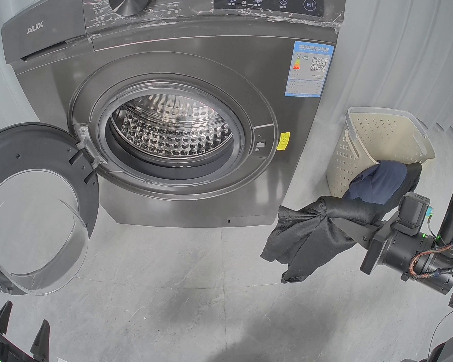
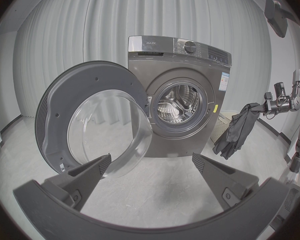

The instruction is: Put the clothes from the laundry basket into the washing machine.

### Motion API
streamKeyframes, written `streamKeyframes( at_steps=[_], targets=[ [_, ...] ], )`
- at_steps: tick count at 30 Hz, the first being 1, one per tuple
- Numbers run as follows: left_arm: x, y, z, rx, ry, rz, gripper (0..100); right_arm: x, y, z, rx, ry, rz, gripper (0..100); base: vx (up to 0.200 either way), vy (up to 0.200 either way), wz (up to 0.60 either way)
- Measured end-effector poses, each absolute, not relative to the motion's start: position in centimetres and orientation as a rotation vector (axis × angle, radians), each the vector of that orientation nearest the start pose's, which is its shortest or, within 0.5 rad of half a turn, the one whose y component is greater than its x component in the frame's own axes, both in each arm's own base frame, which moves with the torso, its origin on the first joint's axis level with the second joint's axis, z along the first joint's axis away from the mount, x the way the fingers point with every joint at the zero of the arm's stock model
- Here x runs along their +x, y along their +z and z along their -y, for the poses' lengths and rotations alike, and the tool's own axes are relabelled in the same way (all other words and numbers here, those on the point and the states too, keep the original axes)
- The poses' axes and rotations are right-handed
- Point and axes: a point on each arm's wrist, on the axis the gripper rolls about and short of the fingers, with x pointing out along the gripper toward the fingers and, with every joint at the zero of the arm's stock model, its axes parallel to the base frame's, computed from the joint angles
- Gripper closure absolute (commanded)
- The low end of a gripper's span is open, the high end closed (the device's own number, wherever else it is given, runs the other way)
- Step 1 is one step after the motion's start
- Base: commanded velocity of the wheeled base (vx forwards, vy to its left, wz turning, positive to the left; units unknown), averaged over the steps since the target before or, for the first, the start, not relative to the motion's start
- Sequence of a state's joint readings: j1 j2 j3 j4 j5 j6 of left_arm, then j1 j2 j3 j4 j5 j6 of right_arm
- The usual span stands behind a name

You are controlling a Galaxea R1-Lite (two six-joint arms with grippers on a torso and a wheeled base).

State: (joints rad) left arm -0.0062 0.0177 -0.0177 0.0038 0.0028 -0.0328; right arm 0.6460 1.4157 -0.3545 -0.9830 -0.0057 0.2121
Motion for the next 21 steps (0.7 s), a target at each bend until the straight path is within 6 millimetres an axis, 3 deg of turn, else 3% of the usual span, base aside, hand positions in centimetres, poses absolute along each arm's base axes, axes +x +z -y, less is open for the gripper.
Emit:
streamKeyframes(
  at_steps=[11, 21],
  targets=[
    [-2.3, 8.0, 0.0, -0.032, -0.004, -0.003, 0, 16.4, 17.7, -11.9, 0.184, 0.597, -0.120, 100, 0.000, 0.200, 0.00],
    [-2.3, 8.0, 0.0, -0.031, -0.003, -0.003, 0, 16.1, 17.7, -11.4, 0.187, 0.586, -0.111, 100, -0.020, 0.000, 0.00]
  ],
)
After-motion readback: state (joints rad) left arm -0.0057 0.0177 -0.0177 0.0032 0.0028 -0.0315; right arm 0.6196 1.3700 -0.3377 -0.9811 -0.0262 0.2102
